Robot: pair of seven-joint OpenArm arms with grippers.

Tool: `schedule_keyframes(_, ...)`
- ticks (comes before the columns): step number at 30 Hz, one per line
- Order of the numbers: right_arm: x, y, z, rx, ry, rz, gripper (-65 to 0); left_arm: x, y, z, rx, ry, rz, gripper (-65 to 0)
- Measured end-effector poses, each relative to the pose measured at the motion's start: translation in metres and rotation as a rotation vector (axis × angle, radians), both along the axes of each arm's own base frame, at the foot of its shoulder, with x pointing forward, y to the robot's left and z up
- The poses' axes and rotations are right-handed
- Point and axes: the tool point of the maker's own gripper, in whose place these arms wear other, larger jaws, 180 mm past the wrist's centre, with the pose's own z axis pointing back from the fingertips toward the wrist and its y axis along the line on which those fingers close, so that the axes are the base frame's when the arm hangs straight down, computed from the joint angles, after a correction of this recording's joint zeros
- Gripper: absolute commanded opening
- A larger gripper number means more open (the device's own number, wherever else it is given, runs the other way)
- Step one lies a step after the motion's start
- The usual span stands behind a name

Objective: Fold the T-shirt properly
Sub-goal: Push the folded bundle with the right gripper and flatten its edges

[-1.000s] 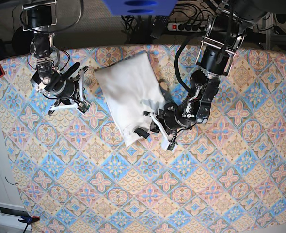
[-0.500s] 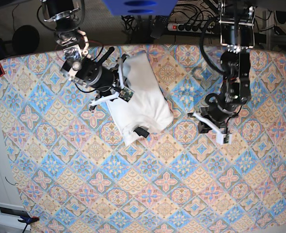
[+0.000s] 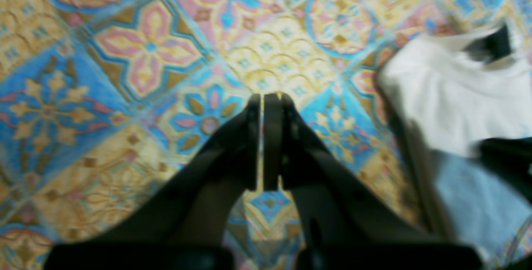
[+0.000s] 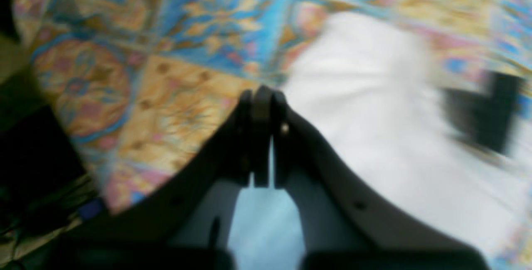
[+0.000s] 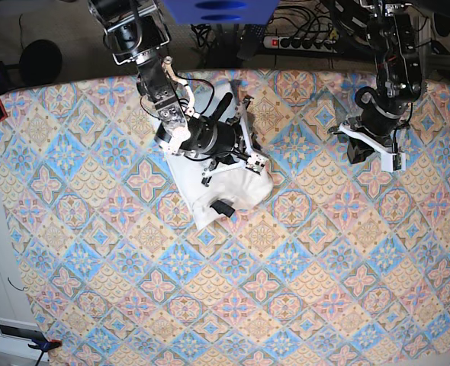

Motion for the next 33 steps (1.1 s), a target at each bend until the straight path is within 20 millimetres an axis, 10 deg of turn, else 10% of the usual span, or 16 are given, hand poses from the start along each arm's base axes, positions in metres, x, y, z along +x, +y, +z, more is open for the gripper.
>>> schedule_keyframes(19,0.022,0.002,-0.063,0.098,0.200,-0.090,-65.0,-0.020,0.011,-0.002,-0.085,0.014,0.065,-64.8)
schedule_keyframes(33,0.059,-0.103,-0.070,0.103,0.168,-0.320,-65.0,-0.019,0.011,-0.002,-0.085,0.012,0.068,-64.8)
